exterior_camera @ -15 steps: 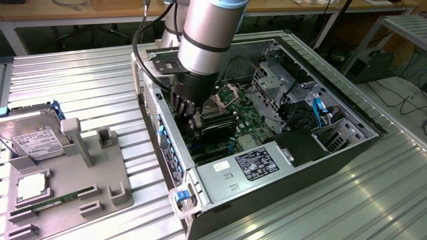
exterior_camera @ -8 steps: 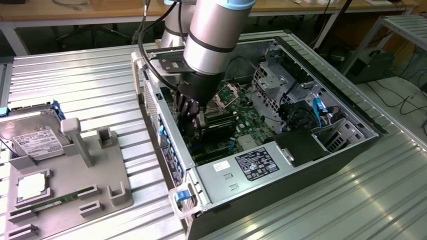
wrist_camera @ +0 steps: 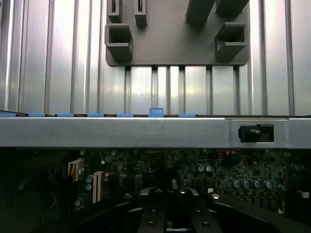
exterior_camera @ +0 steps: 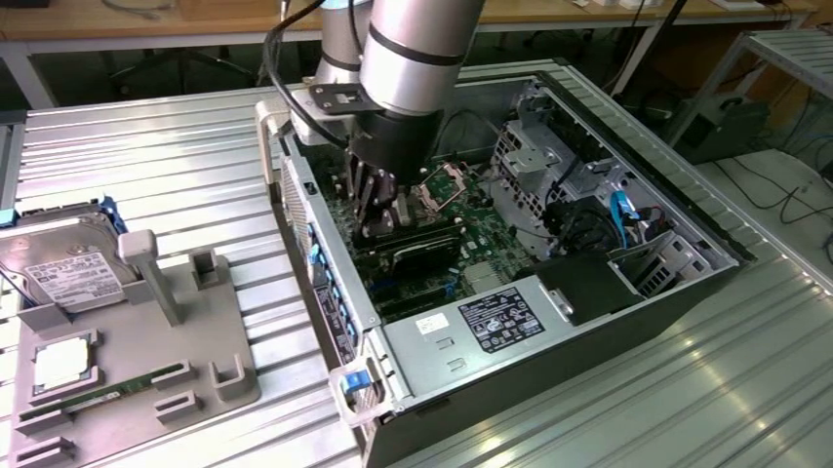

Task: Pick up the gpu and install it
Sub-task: 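Press down on the gpu until it lock into place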

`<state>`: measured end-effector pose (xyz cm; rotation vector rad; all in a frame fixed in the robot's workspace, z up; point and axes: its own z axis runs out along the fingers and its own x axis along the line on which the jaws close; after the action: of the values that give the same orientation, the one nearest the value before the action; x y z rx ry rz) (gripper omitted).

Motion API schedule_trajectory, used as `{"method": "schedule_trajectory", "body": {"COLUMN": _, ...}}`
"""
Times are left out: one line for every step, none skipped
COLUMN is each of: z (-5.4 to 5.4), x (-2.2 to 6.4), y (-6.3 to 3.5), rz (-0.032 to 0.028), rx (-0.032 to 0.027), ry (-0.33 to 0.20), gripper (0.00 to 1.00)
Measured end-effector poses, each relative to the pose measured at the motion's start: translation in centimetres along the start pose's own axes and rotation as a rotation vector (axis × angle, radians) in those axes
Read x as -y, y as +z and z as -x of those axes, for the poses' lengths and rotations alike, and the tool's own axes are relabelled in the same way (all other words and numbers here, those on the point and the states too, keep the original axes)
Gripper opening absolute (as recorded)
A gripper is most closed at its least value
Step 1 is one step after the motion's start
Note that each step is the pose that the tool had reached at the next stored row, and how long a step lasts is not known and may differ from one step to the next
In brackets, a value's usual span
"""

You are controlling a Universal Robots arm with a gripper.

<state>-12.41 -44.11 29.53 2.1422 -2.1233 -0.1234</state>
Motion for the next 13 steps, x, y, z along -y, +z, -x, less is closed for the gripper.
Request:
{"method": "schedule_trajectory", "body": {"z": 0.00, "x": -0.05, "y": -0.35, "rz": 0.0000, "rx": -0.0006, "ry": 0.000, "gripper": 0.11}}
{"method": "schedule_trajectory", "body": {"z": 0.00, "x": -0.07, "y": -0.48, "rz": 0.0004, "rx": -0.0007, "ry": 0.000, "gripper": 0.11}}
{"method": "schedule_trajectory", "body": {"z": 0.00, "x": -0.06, "y": -0.51, "rz": 0.0016, "rx": -0.0011, "ry": 0.000, "gripper": 0.11}}
{"method": "schedule_trajectory", "body": {"z": 0.00, "x": -0.05, "y": -0.50, "rz": 0.0030, "rx": -0.0026, "ry": 0.001, "gripper": 0.11}}
{"method": "schedule_trajectory", "body": {"z": 0.00, "x": -0.04, "y": -0.51, "rz": 0.0059, "rx": -0.0053, "ry": 0.001, "gripper": 0.11}}
{"method": "schedule_trajectory", "body": {"z": 0.00, "x": -0.02, "y": -0.52, "rz": 0.0121, "rx": -0.0082, "ry": 0.001, "gripper": 0.11}}
{"method": "schedule_trajectory", "body": {"z": 0.02, "x": -0.02, "y": -0.52, "rz": 0.0228, "rx": -0.0099, "ry": 0.001, "gripper": 0.11}}
{"method": "schedule_trajectory", "body": {"z": 0.04, "x": -0.01, "y": -0.53, "rz": 0.0335, "rx": -0.0119, "ry": 0.001, "gripper": 0.11}}
{"method": "schedule_trajectory", "body": {"z": 0.09, "x": 0.01, "y": -0.54, "rz": 0.0469, "rx": -0.0147, "ry": 0.001, "gripper": 0.11}}
{"method": "schedule_trajectory", "body": {"z": 0.17, "x": 0.03, "y": -0.54, "rz": 0.0564, "rx": -0.0163, "ry": 0.001, "gripper": 0.11}}
{"method": "schedule_trajectory", "body": {"z": 0.22, "x": 0.04, "y": -0.54, "rz": 0.0656, "rx": -0.0176, "ry": 0.001, "gripper": 0.11}}
{"method": "schedule_trajectory", "body": {"z": 0.25, "x": 0.05, "y": -0.54, "rz": 0.0729, "rx": -0.0188, "ry": 0.001, "gripper": 0.11}}
{"method": "schedule_trajectory", "body": {"z": 0.25, "x": 0.04, "y": -0.53, "rz": 0.0752, "rx": -0.0203, "ry": 0.001, "gripper": 0.11}}
